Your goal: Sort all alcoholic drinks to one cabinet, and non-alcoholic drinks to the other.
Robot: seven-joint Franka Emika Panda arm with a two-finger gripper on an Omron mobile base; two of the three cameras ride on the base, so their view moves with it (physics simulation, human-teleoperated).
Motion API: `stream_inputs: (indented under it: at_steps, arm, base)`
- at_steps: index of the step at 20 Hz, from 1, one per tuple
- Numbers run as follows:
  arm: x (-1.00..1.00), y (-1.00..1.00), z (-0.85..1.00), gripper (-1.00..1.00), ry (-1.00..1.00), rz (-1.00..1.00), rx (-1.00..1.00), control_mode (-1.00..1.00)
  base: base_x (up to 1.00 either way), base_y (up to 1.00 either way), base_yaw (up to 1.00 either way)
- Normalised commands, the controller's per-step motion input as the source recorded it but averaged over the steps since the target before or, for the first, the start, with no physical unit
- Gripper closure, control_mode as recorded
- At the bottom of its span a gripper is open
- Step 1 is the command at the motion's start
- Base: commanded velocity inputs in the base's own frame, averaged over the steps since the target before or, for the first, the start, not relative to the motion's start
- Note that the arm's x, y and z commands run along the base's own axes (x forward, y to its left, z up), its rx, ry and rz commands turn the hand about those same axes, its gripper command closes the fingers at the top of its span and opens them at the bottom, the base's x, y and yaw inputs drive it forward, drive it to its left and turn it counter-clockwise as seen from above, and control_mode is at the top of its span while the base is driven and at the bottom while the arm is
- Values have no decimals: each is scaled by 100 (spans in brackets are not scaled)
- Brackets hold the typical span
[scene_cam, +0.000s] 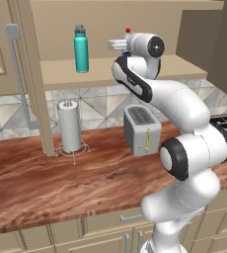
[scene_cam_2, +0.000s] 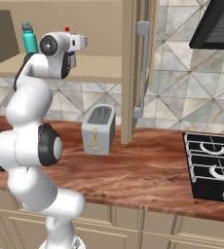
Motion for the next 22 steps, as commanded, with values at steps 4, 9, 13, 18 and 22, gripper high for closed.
stream_inputs:
  at_steps: [4, 9, 13, 18, 22]
  arm:
    - [28, 0, -18, -100, 4, 0, 0, -100]
    - [8, 0, -5, -100, 0, 0, 0, -100]
    - [-18, 0, 0, -100, 0, 0, 0, -100]
    - [-45, 0, 0, -100, -1, 0, 0, -100]
    - [-57, 0, 2, -100, 0, 0, 0, -100]
  base:
    - [0, 0, 0]
    - [0, 0, 0]
    - [0, 0, 0]
    - [0, 0, 0]
    - [0, 0, 0]
